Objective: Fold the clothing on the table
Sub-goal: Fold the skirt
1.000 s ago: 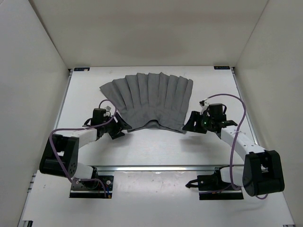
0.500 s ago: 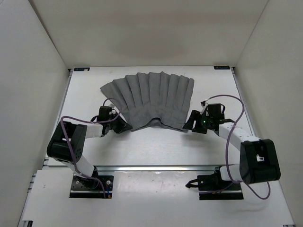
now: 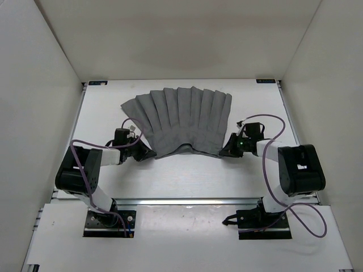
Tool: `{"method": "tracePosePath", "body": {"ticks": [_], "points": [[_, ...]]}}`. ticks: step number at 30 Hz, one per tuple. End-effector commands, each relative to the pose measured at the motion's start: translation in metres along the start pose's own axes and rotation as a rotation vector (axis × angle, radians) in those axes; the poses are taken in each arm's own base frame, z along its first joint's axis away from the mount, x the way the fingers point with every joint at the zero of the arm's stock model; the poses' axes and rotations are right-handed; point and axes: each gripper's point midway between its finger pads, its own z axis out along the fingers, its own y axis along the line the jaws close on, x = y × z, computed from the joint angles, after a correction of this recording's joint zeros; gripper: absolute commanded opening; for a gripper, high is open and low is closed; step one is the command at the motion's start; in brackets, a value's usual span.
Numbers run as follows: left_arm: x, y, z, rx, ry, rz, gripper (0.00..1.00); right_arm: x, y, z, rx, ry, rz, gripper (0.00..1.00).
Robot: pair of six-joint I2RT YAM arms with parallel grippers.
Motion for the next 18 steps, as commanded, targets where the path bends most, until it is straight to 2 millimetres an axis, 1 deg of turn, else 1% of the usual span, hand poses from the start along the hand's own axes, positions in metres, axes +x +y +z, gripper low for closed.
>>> {"method": "tracePosePath", "body": {"ticks": [1, 2, 3, 4, 5, 6, 7, 8, 9, 10, 11, 12, 13, 14, 15, 16, 17, 18], "points": [[0.018, 0.018, -0.017, -0.029, 0.08, 0.019, 0.0, -0.003, 0.015, -0.011, -0.02, 0.019, -0.044, 0.0], [0.022, 0.019, -0.023, -0.041, 0.088, 0.04, 0.0, -0.001, 0.014, -0.017, 0.007, 0.017, -0.057, 0.0], [0.021, 0.015, -0.029, -0.035, 0.072, 0.065, 0.0, 0.003, 0.02, -0.024, 0.005, 0.024, -0.061, 0.0], [0.03, 0.02, -0.035, -0.061, 0.1, 0.07, 0.0, 0.001, 0.028, -0.034, -0.017, 0.006, -0.078, 0.0], [0.032, 0.018, -0.043, -0.066, 0.091, 0.092, 0.0, 0.006, 0.026, -0.04, -0.013, 0.022, -0.072, 0.0], [0.033, 0.012, -0.05, -0.061, 0.076, 0.123, 0.0, 0.004, 0.032, -0.048, -0.024, 0.003, -0.079, 0.0], [0.036, 0.015, -0.055, -0.086, 0.078, 0.134, 0.0, 0.006, 0.034, -0.055, -0.019, 0.004, -0.086, 0.0], [0.037, 0.018, -0.063, -0.104, 0.062, 0.148, 0.0, 0.013, 0.03, -0.06, -0.003, 0.026, -0.082, 0.0], [0.037, 0.014, -0.07, -0.09, 0.045, 0.163, 0.0, 0.015, 0.032, -0.065, -0.004, 0.025, -0.1, 0.0], [0.04, 0.018, -0.075, -0.099, 0.057, 0.151, 0.0, 0.018, 0.034, -0.069, -0.005, 0.024, -0.099, 0.0], [0.048, 0.019, -0.082, -0.094, 0.074, 0.145, 0.0, 0.024, 0.033, -0.073, -0.003, 0.043, -0.093, 0.0], [0.046, 0.014, -0.087, -0.08, 0.058, 0.158, 0.0, 0.029, 0.032, -0.079, 0.004, 0.053, -0.087, 0.0], [0.054, 0.018, -0.091, -0.095, 0.082, 0.149, 0.0, 0.034, 0.037, -0.083, -0.005, 0.049, -0.11, 0.0], [0.055, 0.014, -0.096, -0.087, 0.071, 0.163, 0.0, 0.045, 0.032, -0.085, 0.005, 0.076, -0.097, 0.0], [0.058, 0.008, -0.101, -0.073, 0.059, 0.181, 0.0, 0.047, 0.037, -0.091, -0.001, 0.067, -0.103, 0.0], [0.065, 0.008, -0.103, -0.072, 0.074, 0.173, 0.0, 0.052, 0.042, -0.097, -0.015, 0.052, -0.119, 0.0], [0.068, 0.001, -0.109, -0.05, 0.065, 0.174, 0.0, 0.062, 0.041, -0.1, -0.009, 0.073, -0.108, 0.0], [0.073, -0.001, -0.115, -0.032, 0.06, 0.17, 0.0, 0.07, 0.043, -0.106, -0.016, 0.074, -0.105, 0.0]]}}
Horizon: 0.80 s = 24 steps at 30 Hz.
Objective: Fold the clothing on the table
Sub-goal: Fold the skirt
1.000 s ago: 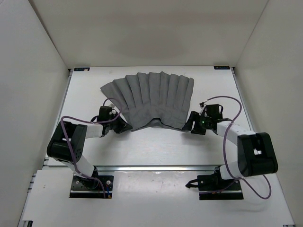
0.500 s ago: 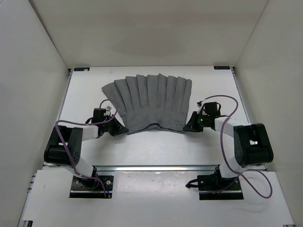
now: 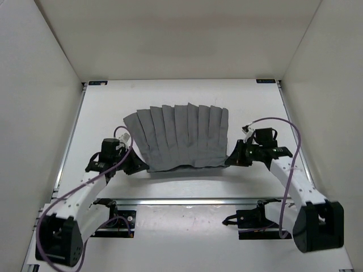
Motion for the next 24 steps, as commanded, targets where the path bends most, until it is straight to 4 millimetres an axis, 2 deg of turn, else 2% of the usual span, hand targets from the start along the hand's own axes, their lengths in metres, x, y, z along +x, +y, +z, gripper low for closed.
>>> {"method": "tracePosePath", "body": {"ticks": [1, 5, 6, 7, 9, 12, 14, 17, 18, 20, 22, 23, 24], "points": [[0.025, -0.004, -0.02, 0.012, 0.025, -0.007, 0.0, 0.03, 0.008, -0.022, -0.009, 0.028, -0.011, 0.0], [0.043, -0.012, -0.041, 0.034, 0.024, -0.011, 0.0, 0.053, 0.02, -0.044, -0.058, 0.004, -0.036, 0.0], [0.043, -0.017, -0.05, 0.053, -0.002, -0.009, 0.0, 0.063, 0.021, -0.048, -0.064, 0.028, -0.038, 0.0], [0.043, -0.023, -0.055, 0.068, -0.008, -0.005, 0.0, 0.064, 0.028, -0.055, -0.087, 0.007, -0.059, 0.0], [0.047, -0.036, -0.071, 0.112, -0.029, -0.025, 0.0, 0.078, 0.04, -0.065, -0.108, 0.028, -0.068, 0.01], [0.042, -0.059, -0.091, 0.187, -0.072, -0.034, 0.0, 0.077, 0.062, -0.084, -0.16, -0.026, -0.134, 0.0], [0.03, -0.069, -0.098, 0.2, -0.12, -0.024, 0.0, 0.066, 0.071, -0.091, -0.167, -0.069, -0.16, 0.0], [0.011, -0.07, -0.085, 0.176, -0.131, -0.021, 0.0, 0.043, 0.076, -0.087, -0.177, -0.095, -0.186, 0.0], [-0.001, -0.073, -0.084, 0.188, -0.164, -0.017, 0.0, 0.035, 0.071, -0.083, -0.164, -0.093, -0.151, 0.0], [-0.017, -0.07, -0.072, 0.177, -0.166, -0.038, 0.0, 0.009, 0.069, -0.079, -0.18, -0.143, -0.138, 0.0], [-0.043, -0.076, -0.065, 0.199, -0.214, -0.037, 0.0, -0.016, 0.06, -0.073, -0.154, -0.186, -0.084, 0.0], [-0.049, -0.07, -0.057, 0.185, -0.2, -0.075, 0.0, -0.031, 0.059, -0.069, -0.175, -0.215, -0.082, 0.0], [-0.067, -0.073, -0.051, 0.21, -0.235, -0.082, 0.0, -0.044, 0.059, -0.066, -0.209, -0.23, -0.06, 0.0]]}}
